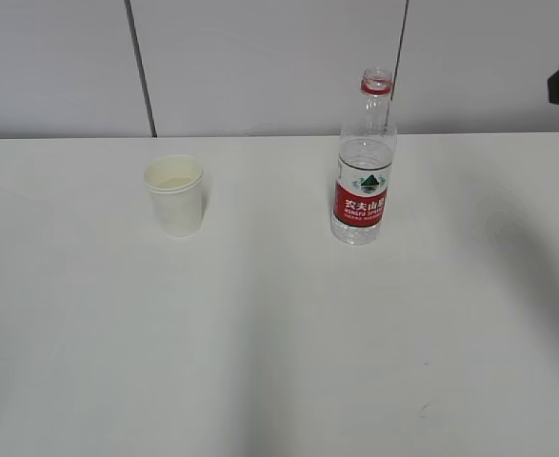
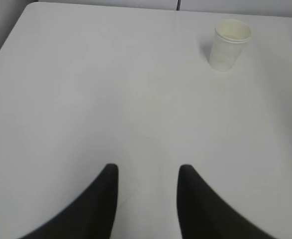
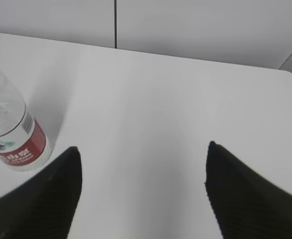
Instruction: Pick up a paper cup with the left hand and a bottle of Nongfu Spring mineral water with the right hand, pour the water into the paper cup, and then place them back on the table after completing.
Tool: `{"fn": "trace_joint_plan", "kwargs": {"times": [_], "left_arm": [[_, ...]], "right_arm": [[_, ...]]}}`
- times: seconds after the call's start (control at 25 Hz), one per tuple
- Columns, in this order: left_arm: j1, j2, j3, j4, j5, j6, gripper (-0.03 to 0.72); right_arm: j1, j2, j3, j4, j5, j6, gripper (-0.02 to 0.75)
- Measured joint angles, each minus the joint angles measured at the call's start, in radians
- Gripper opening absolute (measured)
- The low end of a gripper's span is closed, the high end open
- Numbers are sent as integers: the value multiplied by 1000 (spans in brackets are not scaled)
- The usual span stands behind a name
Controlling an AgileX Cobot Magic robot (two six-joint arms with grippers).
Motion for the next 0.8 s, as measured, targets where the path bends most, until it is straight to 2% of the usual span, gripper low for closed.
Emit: {"fn": "trace_joint_plan", "kwargs": {"times": [0.2, 0.4, 0.8], "left_arm": [[0, 0, 0, 0, 0, 0, 257], [0, 0, 0, 0, 0, 0, 256], [0, 0, 0, 0, 0, 0, 255]], "right_arm": [[0, -134, 0, 118, 235, -102, 572], [0, -247, 0, 159, 455, -148, 572], [0, -569, 0, 218, 690, -153, 572]]}}
